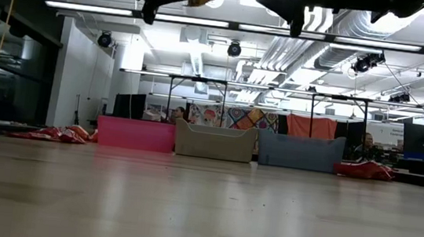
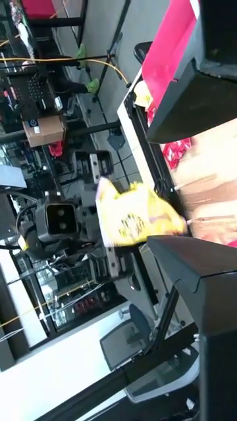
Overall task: Sort candy
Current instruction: Put the yellow candy into the gray bin
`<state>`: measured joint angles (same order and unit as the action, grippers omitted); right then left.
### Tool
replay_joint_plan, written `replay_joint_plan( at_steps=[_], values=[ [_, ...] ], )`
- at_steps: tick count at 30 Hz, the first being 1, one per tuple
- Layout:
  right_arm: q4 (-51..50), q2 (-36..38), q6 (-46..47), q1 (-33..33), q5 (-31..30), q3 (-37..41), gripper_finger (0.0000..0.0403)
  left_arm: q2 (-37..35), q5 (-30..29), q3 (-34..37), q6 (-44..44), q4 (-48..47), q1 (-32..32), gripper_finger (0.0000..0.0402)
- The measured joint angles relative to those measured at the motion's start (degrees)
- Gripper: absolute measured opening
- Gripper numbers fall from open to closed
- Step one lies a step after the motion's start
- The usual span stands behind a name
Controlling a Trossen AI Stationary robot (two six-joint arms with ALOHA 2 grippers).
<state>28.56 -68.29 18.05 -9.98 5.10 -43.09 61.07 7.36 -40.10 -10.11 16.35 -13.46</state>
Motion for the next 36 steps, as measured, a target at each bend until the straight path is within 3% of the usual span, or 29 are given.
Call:
replay_joint_plan(
  at_steps=[16,20,25,36],
  values=[
    [1.22,0.00,-0.58,0.00,-0.32,0.00,0.0236,0.03,-0.42,0.00,1.56,0.25,0.36,0.0000],
    [2.02,0.00,-0.58,0.00,-0.39,0.00,0.0236,1.76,-7.17,-1.29,3.28,-0.32,0.55,0.0000],
    [5.01,0.00,-0.59,0.00,-1.63,0.00,0.0236,8.85,-14.69,-7.81,5.62,-3.39,-3.42,0.0000],
    [8.41,0.00,-0.59,0.00,-5.09,0.00,0.0236,34.01,-15.65,-28.39,11.03,-19.03,-16.83,0.0001]
  ],
)
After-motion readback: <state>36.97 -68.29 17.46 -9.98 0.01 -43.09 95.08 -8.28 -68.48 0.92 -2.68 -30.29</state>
